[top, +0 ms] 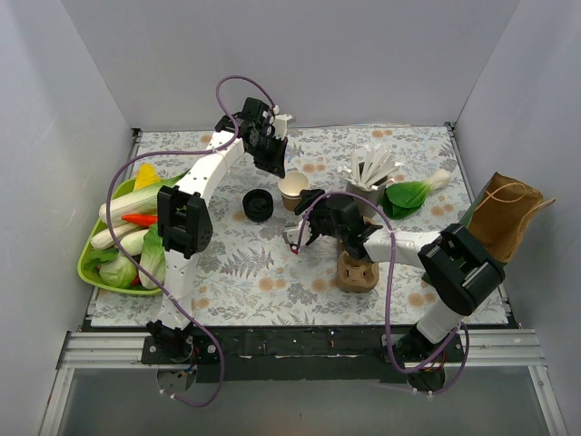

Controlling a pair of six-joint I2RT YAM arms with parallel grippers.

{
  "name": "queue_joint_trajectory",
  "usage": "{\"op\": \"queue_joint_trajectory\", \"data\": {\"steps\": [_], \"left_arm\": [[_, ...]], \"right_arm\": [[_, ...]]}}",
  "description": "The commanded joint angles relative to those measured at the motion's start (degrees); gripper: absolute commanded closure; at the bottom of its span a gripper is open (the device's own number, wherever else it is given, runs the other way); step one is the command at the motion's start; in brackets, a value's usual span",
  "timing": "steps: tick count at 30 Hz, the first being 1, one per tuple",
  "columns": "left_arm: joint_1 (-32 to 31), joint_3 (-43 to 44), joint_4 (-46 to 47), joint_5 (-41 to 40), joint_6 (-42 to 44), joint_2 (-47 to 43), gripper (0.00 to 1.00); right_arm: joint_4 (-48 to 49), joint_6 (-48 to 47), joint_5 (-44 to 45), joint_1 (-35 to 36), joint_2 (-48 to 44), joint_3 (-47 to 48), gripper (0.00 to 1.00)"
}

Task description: Pack the takeout coffee

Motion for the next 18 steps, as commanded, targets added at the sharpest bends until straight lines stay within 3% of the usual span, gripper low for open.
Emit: {"op": "queue_joint_trajectory", "data": {"steps": [1,10,14,18], "left_arm": [[-0.1,1.2,-0.4,1.8,0.0,-6.5,1.00],[-0.1,0.4,-0.1,-1.0,0.1,-6.1,1.00],[-0.1,0.9,-0.1,-1.3,0.0,-5.9,1.00],[-0.1,1.2,0.0,-0.8,-0.2,-6.1,1.00]], "right_arm": [[1.7,0.7,0.8,0.4,0.4,2.5,0.24],[3.7,2.3,-0.9,0.4,-2.8,1.4,0.22],[-3.7,-1.1,-7.6,0.4,-6.9,-0.5,0.23],[-5.2,-1.9,-7.8,0.4,-6.6,-0.8,0.23]]}}
